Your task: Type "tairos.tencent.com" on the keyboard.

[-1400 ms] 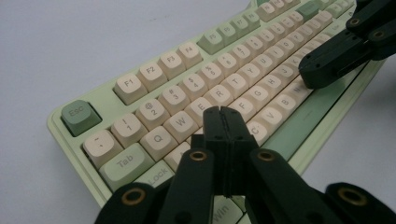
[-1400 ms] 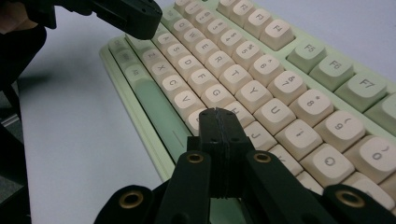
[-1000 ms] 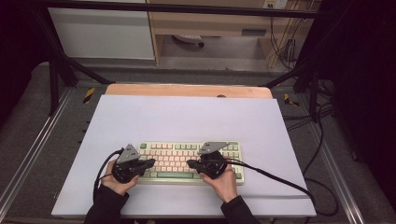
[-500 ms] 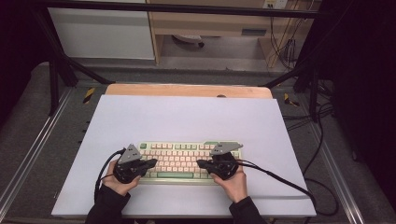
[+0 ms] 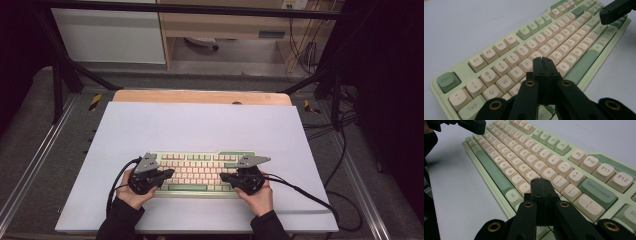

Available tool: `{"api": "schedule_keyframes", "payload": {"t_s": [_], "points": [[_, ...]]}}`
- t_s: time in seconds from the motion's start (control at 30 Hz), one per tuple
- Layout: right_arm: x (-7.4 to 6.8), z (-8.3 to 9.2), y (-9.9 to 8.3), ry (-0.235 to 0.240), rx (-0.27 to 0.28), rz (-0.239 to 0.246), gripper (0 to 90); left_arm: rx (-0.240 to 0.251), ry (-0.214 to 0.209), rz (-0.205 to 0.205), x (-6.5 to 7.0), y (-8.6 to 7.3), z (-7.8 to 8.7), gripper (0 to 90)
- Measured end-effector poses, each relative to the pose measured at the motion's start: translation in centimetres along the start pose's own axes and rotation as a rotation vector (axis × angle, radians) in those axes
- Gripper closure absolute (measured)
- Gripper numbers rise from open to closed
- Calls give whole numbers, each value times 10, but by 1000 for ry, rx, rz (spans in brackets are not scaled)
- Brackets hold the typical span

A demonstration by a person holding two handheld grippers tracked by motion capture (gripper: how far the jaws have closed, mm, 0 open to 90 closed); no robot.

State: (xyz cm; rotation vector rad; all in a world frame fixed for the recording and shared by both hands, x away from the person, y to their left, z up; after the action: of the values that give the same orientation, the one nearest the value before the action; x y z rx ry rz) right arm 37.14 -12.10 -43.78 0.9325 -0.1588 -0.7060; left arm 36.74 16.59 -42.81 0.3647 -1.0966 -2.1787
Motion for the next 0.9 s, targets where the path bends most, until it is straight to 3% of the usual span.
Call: {"api": "schedule_keyframes", "payload": {"t_s": [0.33,0.9], "points": [[0,1,0,4,2,5,900,-6,8,5,0,14,-18,899],[0,1,0,6,3,7,900,-46,24,6,2,13,-44,899]]}}
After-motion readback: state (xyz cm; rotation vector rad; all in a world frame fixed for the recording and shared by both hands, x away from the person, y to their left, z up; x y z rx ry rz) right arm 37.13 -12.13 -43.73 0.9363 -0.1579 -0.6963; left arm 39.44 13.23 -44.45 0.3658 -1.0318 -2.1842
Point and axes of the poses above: each handheld gripper's, and its own axes: z roughly backward along the jaws, y roughly out of its top, x roughly to its right, the point moved 3 cm from there along -z, roughly forward along the jaws, and after that the axes turned 1 degree about -x, right-handed, at the moved point
